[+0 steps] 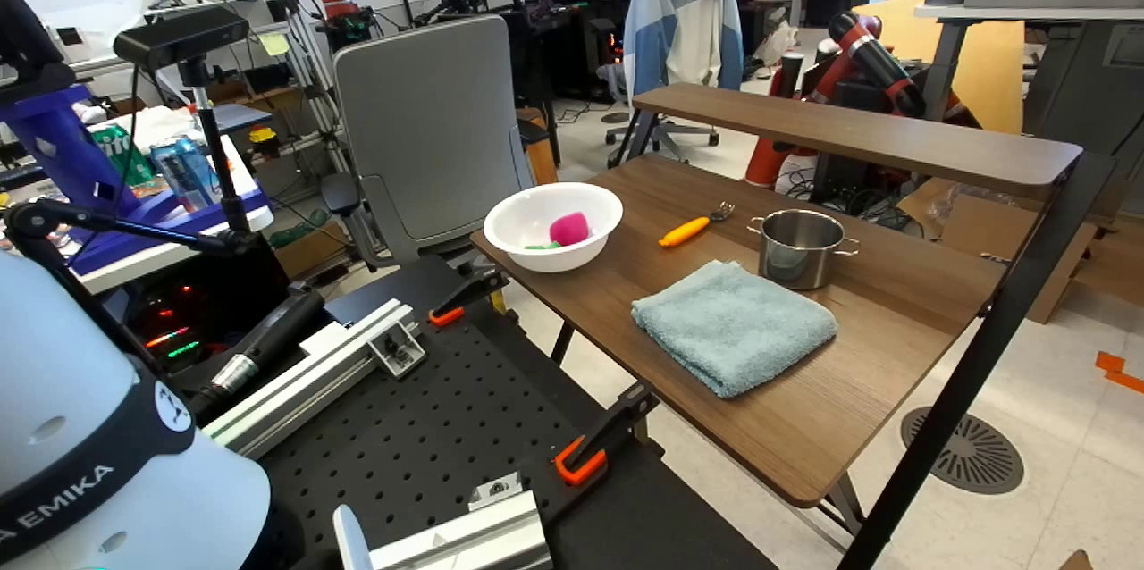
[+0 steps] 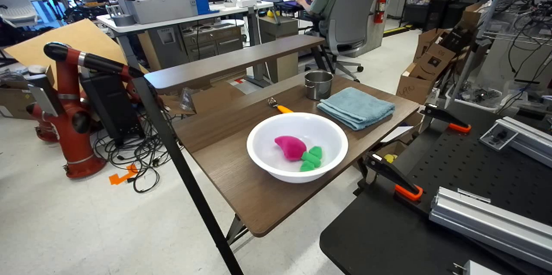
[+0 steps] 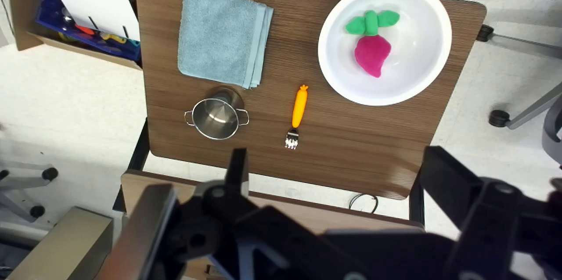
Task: Move the bowl to the left
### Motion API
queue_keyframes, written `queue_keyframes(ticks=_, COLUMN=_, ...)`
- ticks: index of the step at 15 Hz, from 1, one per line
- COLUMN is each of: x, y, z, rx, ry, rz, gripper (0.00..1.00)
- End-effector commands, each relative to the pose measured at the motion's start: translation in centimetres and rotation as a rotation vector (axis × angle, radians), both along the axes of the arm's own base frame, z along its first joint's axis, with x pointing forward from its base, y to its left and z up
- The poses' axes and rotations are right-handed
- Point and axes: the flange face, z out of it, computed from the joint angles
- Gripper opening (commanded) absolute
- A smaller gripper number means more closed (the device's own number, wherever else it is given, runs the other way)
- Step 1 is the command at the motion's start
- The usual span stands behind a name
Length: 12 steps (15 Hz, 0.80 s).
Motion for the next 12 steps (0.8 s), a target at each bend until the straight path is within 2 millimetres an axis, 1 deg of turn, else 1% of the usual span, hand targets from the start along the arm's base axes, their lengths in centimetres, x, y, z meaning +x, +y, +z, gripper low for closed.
queue_keyframes(ticks=1, x=0.0, y=0.0, z=0.0, rx=0.000, ry=0.001, rz=0.000, gripper=1.00)
queue_keyframes(ticks=6, x=0.0, y=0.0, z=0.0, rx=0.000, ry=0.001, rz=0.000, gripper=1.00)
queue_keyframes(ticks=9, x=1.0, y=-1.4, z=-0.3, rx=-0.011, ry=0.014, rz=0.004, gripper=1.00)
queue_keyframes(ticks=12, x=2.9, y=-3.6, z=-1.6, rx=-0.034, ry=0.033, rz=0.039, gripper=1.00)
